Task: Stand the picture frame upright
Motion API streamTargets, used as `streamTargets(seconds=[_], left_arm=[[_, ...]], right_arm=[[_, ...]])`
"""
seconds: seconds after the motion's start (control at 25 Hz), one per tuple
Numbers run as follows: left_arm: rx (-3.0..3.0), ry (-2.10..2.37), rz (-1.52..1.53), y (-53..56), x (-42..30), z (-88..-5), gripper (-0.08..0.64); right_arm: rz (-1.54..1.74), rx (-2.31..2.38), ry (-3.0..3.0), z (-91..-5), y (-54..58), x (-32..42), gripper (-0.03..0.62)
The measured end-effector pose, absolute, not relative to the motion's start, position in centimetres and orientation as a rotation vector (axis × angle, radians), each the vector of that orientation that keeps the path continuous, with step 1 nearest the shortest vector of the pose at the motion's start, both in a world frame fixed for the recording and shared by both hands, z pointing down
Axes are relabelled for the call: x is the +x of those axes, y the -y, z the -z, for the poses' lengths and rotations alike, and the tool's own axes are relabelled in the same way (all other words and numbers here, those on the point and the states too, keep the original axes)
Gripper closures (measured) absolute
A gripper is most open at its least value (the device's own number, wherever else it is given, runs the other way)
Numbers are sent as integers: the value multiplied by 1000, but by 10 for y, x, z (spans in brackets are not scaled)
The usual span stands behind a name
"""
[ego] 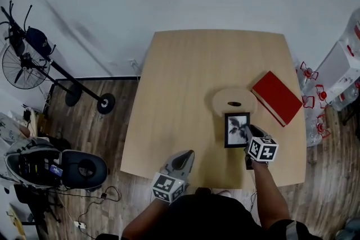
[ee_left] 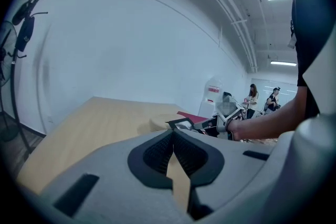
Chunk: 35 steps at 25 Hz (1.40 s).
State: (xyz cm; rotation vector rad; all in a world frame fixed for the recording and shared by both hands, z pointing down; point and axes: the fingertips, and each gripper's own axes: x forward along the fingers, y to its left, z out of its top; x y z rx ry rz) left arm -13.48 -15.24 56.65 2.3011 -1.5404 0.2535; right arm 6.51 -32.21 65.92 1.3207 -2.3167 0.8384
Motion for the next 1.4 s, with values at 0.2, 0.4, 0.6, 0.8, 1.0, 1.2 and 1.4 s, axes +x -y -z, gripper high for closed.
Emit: streamTargets(seconds=[0.2, 0.4, 0.6, 0.8, 1.0, 1.2, 1.4], left_arm=[[2272, 1569, -249, 149, -147, -572, 565], [2261, 1567, -253, 149, -153, -574, 565], [2277, 1556, -255, 154, -154, -571, 565], [2283, 1547, -241, 153, -151, -576, 565], [2281, 1540, -251, 150, -145, -579, 565], [2281, 1538, -254, 147, -145, -580, 565], [2314, 1539, -237, 148, -138, -576, 565]], right_arm=[[-843, 1329, 2280, -677, 324, 57, 522], [-801, 1316, 2238, -690, 322, 56, 523], [-775, 1305, 2203, -698, 321, 54, 524], [-759, 1310, 2200, -701, 321, 55, 523], [-754, 1300, 2248, -697, 319, 58, 492], [-656, 1271, 2312, -674, 314, 53, 466], [-507, 1260, 2384, -627, 304, 52, 466]])
